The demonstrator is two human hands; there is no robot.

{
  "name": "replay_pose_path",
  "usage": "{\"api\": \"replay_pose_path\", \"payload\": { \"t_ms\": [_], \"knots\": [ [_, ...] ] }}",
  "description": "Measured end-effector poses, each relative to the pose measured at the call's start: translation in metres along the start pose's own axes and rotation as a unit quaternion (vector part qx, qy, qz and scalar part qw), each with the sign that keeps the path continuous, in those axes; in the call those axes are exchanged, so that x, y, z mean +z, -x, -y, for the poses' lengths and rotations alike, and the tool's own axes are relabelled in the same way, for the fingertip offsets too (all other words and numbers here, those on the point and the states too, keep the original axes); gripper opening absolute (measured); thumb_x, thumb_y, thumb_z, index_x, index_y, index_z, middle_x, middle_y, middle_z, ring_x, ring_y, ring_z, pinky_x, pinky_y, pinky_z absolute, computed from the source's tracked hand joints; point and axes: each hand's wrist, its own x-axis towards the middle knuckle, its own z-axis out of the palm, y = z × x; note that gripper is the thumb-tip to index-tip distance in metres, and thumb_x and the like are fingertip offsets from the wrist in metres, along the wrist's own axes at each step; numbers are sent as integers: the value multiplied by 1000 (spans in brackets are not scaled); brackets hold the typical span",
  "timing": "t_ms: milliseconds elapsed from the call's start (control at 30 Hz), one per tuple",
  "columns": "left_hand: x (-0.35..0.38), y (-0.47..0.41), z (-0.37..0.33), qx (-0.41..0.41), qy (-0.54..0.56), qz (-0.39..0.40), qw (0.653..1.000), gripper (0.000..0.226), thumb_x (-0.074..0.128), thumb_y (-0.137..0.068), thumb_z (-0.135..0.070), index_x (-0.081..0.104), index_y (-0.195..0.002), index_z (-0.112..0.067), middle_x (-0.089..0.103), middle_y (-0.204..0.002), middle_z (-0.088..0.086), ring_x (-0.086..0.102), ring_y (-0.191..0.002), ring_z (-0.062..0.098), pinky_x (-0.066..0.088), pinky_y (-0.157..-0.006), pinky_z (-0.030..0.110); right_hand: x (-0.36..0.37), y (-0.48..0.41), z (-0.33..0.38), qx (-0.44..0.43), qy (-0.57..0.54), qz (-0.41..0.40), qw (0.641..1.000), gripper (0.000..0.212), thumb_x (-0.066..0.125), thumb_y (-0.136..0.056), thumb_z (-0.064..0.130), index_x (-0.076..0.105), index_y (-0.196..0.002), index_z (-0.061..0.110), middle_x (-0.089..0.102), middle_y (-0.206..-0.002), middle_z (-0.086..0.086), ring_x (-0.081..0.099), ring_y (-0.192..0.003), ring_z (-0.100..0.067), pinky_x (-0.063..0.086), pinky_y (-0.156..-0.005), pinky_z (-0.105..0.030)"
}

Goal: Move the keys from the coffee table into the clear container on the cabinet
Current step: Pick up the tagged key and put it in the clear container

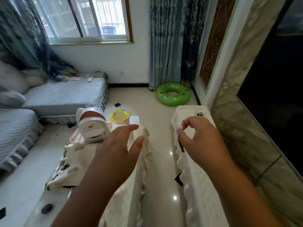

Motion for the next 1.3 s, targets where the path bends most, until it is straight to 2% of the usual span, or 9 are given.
{"api": "replay_pose_path", "payload": {
  "t_ms": [133, 333, 433, 633, 767, 967, 1100, 1300],
  "knots": [
    [22, -53, -8, 2, -1, -32, 999, 40, 49, -89, -50, 53, -126, -37, 57, -122, -12, 50, -115, 13, 42, -95, 40, 6, -67, -18, -24, -10, 6, 1000, 12, 63, -91, 39, 59, -85, 29, 60, -103, 11, 52, -105, -13, 41, -78, -31],
    [50, -133, 2, -19, -1, -20, 1000, 39, 49, -92, -46, 52, -129, -34, 53, -131, -13, 44, -123, 9, 33, -103, 32, 24, -148, -39, -36, -11, 23, 999, 11, 62, -91, 38, 60, -85, 29, 61, -101, 12, 53, -104, -13, 41, -79, -31],
    [68, -184, 14, -37, -2, 3, 999, 40, 47, -91, -47, 51, -130, -35, 52, -133, -13, 47, -120, 15, 37, -100, 40, 40, -192, -50, -38, -5, 21, 999, 11, 62, -90, 39, 59, -84, 30, 60, -101, 13, 53, -101, -11, 42, -79, -30],
    [107, -304, 38, -5, 38, 26, 999, 42, 47, -90, -49, 52, -129, -35, 52, -131, -13, 45, -122, 11, 37, -100, 40, 77, -290, -71, -13, 23, 1, 1000, 15, 61, -91, 40, 59, -82, 29, 60, -97, 11, 55, -97, -12, 48, -83, -39],
    [117, -386, 52, 6, 32, 54, 998, 41, 46, -91, -51, 49, -130, -39, 50, -131, -16, 47, -112, 12, 37, -98, 38, 102, -358, -71, 13, 61, 16, 998, 16, 59, -92, 41, 60, -83, 27, 58, -97, 10, 55, -97, -13, 48, -84, -39],
    [127, -493, 69, 45, 33, 60, 997, 42, 44, -91, -51, 50, -131, -38, 50, -133, -14, 47, -119, 13, 40, -98, 39, 129, -443, -79, 26, 71, 2, 997, 16, 55, -93, 42, 57, -85, 28, 55, -97, 10, 53, -95, -13, 49, -82, -39],
    [150, -545, 72, 39, 36, 85, 995, 42, 43, -92, -53, 48, -131, -39, 48, -135, -15, 40, -126, 8, 38, -100, 37, 138, -492, -98, 49, 63, -22, 997, 15, 57, -91, 40, 54, -82, 29, 53, -97, 11, 53, -93, -13, 50, -79, -40],
    [199, -629, 61, 34, 4, 105, 994, 41, 45, -92, -51, 49, -131, -38, 49, -135, -14, 43, -124, 11, 36, -102, 41, 147, -572, -145, 67, 50, -27, 996, 15, 58, -91, 39, 55, -83, 27, 52, -100, 9, 52, -95, -14, 51, -77, -41]
  ]
}}
